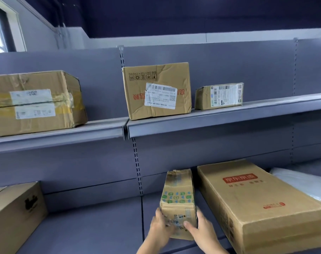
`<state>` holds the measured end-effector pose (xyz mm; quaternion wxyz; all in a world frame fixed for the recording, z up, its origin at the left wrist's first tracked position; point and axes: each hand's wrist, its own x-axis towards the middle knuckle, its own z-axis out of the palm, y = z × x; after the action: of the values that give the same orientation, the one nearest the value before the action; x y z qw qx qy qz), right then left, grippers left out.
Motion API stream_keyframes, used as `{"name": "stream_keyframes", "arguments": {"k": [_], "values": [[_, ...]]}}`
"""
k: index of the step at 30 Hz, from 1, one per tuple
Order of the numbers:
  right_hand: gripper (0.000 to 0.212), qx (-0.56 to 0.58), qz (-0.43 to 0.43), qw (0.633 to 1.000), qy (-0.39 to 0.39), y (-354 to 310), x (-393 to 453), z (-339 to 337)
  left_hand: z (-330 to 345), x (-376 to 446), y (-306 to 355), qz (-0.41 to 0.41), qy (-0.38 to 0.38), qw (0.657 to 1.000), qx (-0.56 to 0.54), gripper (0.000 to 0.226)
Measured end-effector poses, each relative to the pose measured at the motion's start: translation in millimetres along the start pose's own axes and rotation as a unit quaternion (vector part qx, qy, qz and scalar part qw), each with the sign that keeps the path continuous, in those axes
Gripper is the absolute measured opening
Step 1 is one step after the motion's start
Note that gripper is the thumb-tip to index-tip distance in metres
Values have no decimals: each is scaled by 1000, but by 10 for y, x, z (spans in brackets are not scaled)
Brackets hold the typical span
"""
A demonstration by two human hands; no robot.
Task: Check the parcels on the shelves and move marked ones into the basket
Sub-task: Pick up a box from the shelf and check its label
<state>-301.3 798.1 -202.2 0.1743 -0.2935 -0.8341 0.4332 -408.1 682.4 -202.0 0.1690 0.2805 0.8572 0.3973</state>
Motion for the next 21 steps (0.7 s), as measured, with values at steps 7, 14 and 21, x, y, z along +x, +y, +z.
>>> {"name": "stream_keyframes", "arguments": {"k": [7,14,21], "values": [[65,55,-43,997,41,-115,-262,58,-125,-289,17,62,48,988,-136,57],[46,174,-143,970,91,-694,-817,46,-599,-944,161,161,141,951,-222,51],[37,309,-227,924,0,-1367,-1135,160,-1352,-1521,207,198,120,921,-313,37]]}}
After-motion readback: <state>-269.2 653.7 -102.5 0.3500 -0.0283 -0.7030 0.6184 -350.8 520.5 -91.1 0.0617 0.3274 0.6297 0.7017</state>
